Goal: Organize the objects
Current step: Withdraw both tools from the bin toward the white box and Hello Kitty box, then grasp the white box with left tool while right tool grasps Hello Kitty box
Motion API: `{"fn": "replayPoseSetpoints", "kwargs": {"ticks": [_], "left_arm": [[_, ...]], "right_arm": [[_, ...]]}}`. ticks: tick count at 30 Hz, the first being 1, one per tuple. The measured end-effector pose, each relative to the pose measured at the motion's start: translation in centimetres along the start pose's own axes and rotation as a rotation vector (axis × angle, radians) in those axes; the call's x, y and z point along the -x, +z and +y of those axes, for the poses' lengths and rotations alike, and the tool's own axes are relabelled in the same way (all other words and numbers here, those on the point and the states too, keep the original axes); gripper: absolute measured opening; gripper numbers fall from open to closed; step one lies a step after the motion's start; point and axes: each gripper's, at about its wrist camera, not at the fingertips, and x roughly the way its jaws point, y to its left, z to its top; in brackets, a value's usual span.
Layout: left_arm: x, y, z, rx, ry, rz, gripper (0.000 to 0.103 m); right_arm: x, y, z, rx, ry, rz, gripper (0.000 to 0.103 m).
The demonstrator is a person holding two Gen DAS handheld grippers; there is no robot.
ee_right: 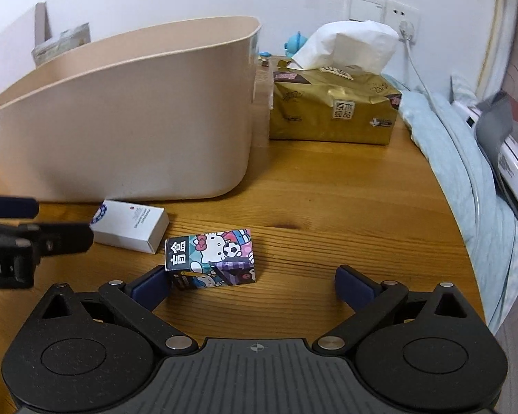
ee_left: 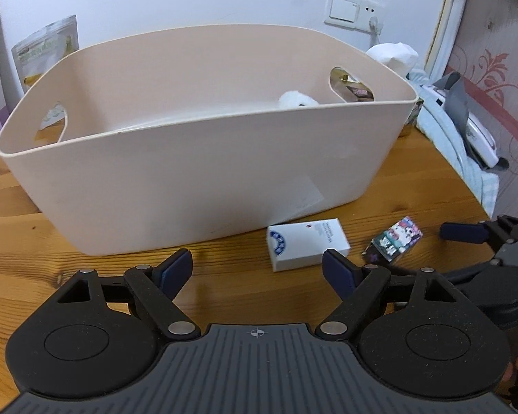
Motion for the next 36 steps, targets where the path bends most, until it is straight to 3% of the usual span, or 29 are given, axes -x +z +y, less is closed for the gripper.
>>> {"fn": "replayPoseSetpoints", "kwargs": {"ticks": [11, 28, 36], "left_arm": [[-0.9, 0.5, -2.4, 0.012, -0.016, 0.015, 0.084], [-4.0, 0.6, -3.3, -0.001, 0.105, 0.058, 0.087], [-3.3, 0.0, -0.8, 0.06, 0.149, 0.052, 0.087]], "right_arm": [[-0.6, 0.4, 0.0, 0.058, 0.025, 0.004, 0.103], [-0.8, 0.3, -0.3, 0.077, 0.044, -0.011, 0.103], [-0.8, 0.3, -0.3, 0.069, 0.043, -0.018, 0.103]]}}
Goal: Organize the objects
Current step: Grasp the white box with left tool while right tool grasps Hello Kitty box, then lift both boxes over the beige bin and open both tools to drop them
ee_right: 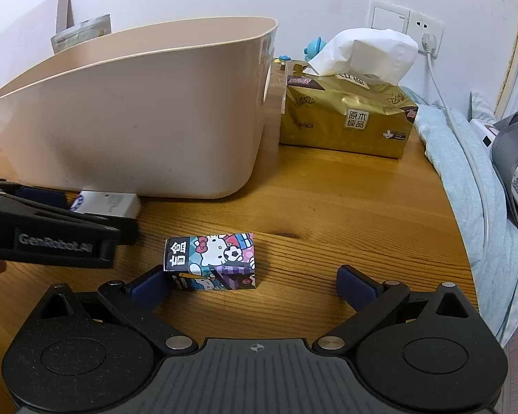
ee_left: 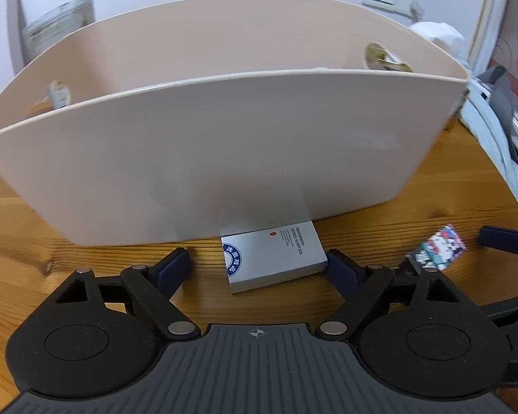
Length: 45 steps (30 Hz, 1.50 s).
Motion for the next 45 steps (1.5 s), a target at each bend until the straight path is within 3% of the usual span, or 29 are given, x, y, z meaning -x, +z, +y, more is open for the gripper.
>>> {"fn": "replayPoseSetpoints", "kwargs": {"ticks": [5, 9, 13, 25, 31, 45], "left_arm": [[0.3, -0.5, 1.9, 0.015, 0.01, -0.023, 0.085], [0.8, -0.9, 2.9, 0.03, 0.02, -0.047, 0.07], [1.2, -1.2, 4.1, 0.061, 0.022, -0.066, 0.06], [1.7, -1.4, 5.7, 0.102, -0.001, -0.056, 0.06], [2.3, -1.9, 6.1, 0.091, -0.005, -0.059, 0.059], [6.4, -1.8, 5.9, 0.002, -0.012, -0.156, 0.059]], "right_arm": [[-0.2, -0.1, 0.4, -0.009, -0.005, -0.014, 0.103], [-0.3, -0.1, 1.0, -0.003, -0.005, -0.026, 0.102], [-0.2, 0.1, 1.6, 0.0, -0.001, -0.042, 0.091], [0.3, 0.3, 3.2, 0.017, 0.011, -0.065, 0.047], [0.7, 0.0, 3.9, 0.021, 0.022, -0.059, 0.047], [4.7, 0.1, 4.5, -0.003, 0.039, -0.126, 0.047]]}}
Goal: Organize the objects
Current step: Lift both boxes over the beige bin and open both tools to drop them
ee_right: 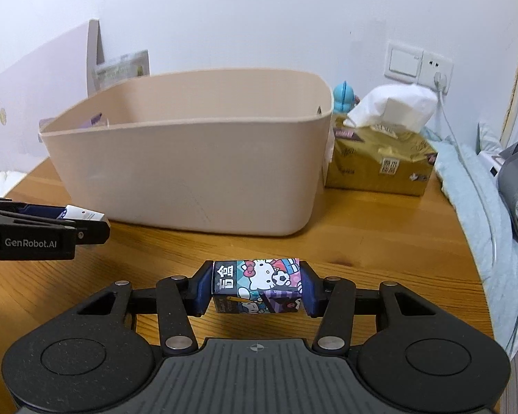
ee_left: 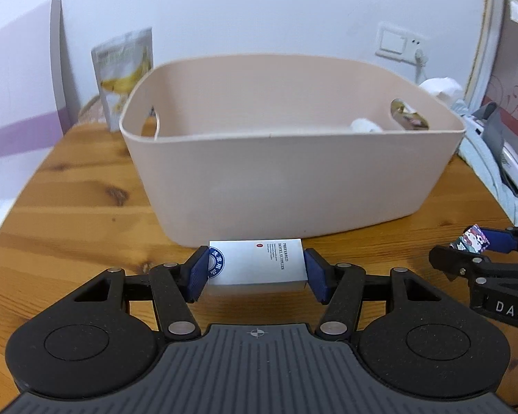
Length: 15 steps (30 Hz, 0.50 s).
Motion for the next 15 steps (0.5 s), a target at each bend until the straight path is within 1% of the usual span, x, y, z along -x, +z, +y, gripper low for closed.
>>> {"fn": "replayPoseSetpoints", "kwargs": {"ticks": [9, 15], "left_arm": [[2.9, 0.4, 0.5, -0.018, -0.046, -0.039, 0.059], [4.8, 1.2, 1.2, -0.013, -0.052, -0.094, 0.059]], "right_arm": [[3.1, 1.0, 0.9, -0.01, -0.001, -0.069, 0.047], [5.0, 2.1, 1.3, -0.014, 0.002, -0.124, 0.047]]}}
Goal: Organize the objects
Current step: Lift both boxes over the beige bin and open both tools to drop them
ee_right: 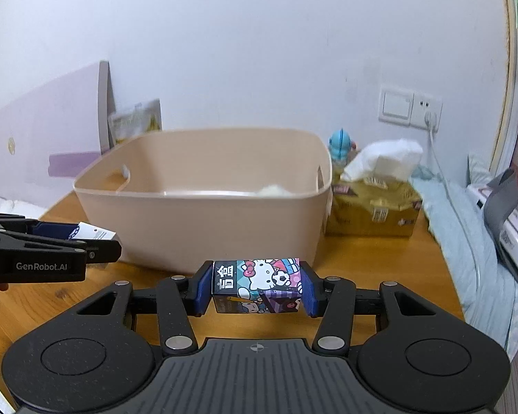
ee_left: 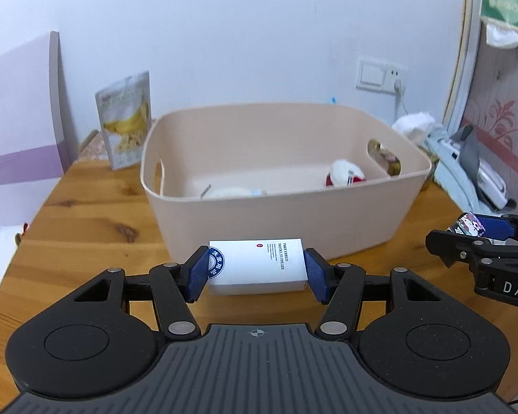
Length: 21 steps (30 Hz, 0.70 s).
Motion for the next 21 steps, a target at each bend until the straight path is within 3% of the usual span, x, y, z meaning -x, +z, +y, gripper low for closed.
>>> {"fn": "replayPoseSetpoints", "kwargs": {"ticks": [21], "left_arm": [[1.5, 5.7, 1.3, -0.044, 0.026, -0.142, 0.059]], "right_arm": [[0.2, 5.4, 1.2, 0.012, -0.015, -0.137, 0.047]]}}
